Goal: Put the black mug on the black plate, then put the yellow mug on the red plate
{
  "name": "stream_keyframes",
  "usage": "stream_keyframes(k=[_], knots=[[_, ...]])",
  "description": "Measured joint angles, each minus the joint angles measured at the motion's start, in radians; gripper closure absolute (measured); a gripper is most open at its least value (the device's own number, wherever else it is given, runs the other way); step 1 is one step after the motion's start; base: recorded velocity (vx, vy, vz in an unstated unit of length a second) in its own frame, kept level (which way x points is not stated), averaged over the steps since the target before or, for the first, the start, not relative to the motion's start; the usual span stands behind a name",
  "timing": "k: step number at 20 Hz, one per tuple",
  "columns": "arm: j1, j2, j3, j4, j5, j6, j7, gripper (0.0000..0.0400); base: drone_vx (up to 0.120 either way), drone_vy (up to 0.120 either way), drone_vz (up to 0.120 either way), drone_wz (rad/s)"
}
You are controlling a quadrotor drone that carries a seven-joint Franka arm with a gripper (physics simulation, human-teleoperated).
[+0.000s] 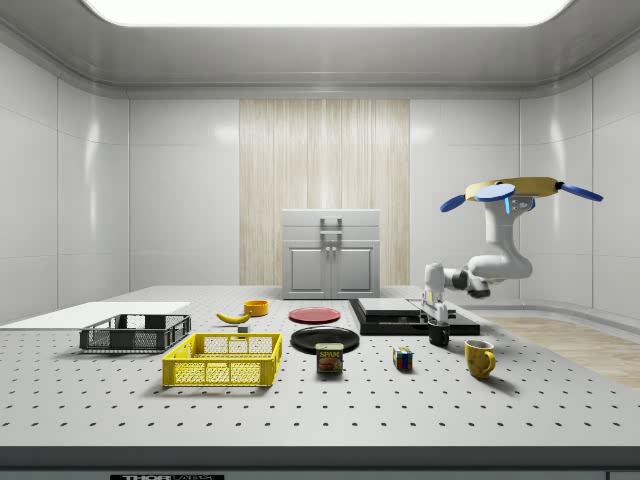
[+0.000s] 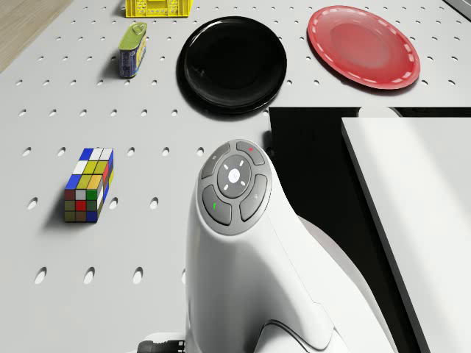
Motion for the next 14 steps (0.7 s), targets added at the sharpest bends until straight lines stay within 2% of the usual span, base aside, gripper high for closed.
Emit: stream_keyframes(k=[6,8,10,12,14], knots=[[-0.005,-0.020,-0.004,0.003,0.001,0.022,0.004,0.0000,0.000,0.000,0.000,0.000],[-0.007,-0.027,-0.003,0.003,0.003,0.028,0.006,0.0102,0.000,0.000,0.000,0.000],[-0.009,-0.032,-0.003,0.004,0.005,0.033,0.007,0.0180,0.000,0.000,0.000,0.000],[-0.011,-0.038,-0.002,0.004,0.008,0.039,0.009,0.0227,0.000,0.000,0.000,0.000],[-0.012,-0.044,-0.001,0.005,0.010,0.044,0.010,0.0256,0.000,0.000,0.000,0.000]])
